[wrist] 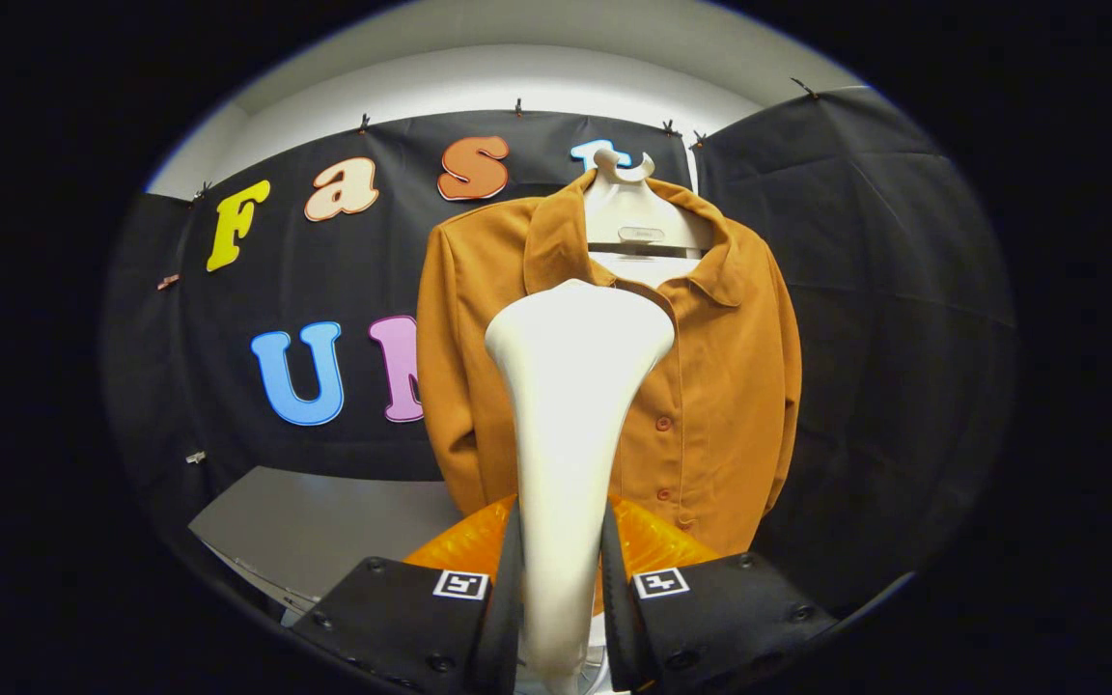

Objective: Iron the clothes twice with a garment steamer, once on the left side and once on the right side.

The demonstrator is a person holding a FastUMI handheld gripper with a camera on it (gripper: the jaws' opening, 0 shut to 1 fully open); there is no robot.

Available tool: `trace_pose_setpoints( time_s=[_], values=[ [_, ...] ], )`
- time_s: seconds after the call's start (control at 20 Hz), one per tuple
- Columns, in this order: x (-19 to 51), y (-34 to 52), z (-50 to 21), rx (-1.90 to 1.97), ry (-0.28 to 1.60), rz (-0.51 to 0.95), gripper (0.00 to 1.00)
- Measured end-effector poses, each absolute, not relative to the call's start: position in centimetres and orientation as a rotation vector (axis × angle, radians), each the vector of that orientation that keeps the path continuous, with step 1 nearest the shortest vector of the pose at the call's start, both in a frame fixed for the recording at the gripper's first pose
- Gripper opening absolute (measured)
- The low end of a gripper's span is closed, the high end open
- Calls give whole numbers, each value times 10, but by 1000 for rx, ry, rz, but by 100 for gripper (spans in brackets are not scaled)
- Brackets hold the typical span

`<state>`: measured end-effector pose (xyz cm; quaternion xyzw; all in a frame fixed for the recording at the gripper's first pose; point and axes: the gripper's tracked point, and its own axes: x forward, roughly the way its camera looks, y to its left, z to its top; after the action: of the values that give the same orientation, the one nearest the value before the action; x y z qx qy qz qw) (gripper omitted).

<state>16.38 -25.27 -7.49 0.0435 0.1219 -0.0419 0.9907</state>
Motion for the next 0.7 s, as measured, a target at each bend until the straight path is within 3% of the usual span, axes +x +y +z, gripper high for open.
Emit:
trace_pose_setpoints(
  time_s=[0.7],
  values=[
    [211,-264,-132,109,350,16,40]
  ],
)
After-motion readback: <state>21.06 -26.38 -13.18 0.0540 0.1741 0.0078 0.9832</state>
